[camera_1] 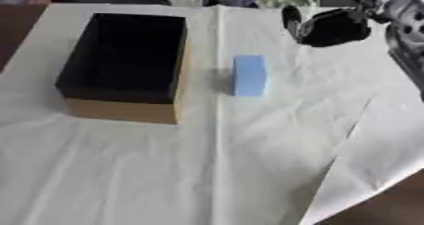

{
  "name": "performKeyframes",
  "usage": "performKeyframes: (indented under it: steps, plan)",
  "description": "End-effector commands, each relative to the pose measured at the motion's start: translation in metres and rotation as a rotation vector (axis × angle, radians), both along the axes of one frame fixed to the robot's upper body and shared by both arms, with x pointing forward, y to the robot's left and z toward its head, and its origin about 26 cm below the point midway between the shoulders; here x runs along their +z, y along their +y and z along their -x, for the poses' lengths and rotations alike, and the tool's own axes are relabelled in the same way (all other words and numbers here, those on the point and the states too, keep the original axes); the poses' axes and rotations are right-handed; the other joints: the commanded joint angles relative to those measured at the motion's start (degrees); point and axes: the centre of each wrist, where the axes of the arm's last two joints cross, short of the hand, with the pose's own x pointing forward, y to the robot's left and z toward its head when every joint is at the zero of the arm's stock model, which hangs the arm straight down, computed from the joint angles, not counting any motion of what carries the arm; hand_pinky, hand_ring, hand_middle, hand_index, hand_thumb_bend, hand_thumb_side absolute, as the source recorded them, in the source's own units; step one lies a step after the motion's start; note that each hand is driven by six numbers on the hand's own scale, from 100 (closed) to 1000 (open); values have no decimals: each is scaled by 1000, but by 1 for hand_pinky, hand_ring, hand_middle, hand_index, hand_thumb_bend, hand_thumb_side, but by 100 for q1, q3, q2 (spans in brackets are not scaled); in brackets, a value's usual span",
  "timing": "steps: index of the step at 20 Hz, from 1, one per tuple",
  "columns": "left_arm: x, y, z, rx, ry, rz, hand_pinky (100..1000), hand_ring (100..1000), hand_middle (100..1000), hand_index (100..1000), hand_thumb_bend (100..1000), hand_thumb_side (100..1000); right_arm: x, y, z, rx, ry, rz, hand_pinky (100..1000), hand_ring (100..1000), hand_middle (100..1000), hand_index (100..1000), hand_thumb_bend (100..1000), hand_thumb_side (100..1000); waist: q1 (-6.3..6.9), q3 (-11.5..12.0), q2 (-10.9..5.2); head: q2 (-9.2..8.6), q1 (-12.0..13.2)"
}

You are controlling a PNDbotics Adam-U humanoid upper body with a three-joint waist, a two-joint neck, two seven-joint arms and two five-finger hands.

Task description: Pick up objects on the table and place them in the box.

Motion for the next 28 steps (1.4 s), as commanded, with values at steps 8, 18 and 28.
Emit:
performKeyframes:
  steps: [8, 18, 28]
  plan:
    - [8, 3, 3, -5, -22, -34, 951, 670, 645, 839, 105, 481, 19, 12, 8, -18, 135, 210, 972, 987, 928, 992, 257, 105, 10, 20, -133, -60, -21]
    - [8, 3, 3, -8, -20, -37, 951, 669, 644, 838, 103, 479, 12, 35, 8, -20, 216, 266, 975, 988, 922, 994, 351, 175, -28, 48, -137, -72, -51]
    - [7, 2, 3, -14, -17, -36, 952, 667, 642, 836, 100, 481, -1, 55, 6, -58, 330, 211, 970, 983, 908, 985, 338, 156, -29, 73, -123, -89, -62]
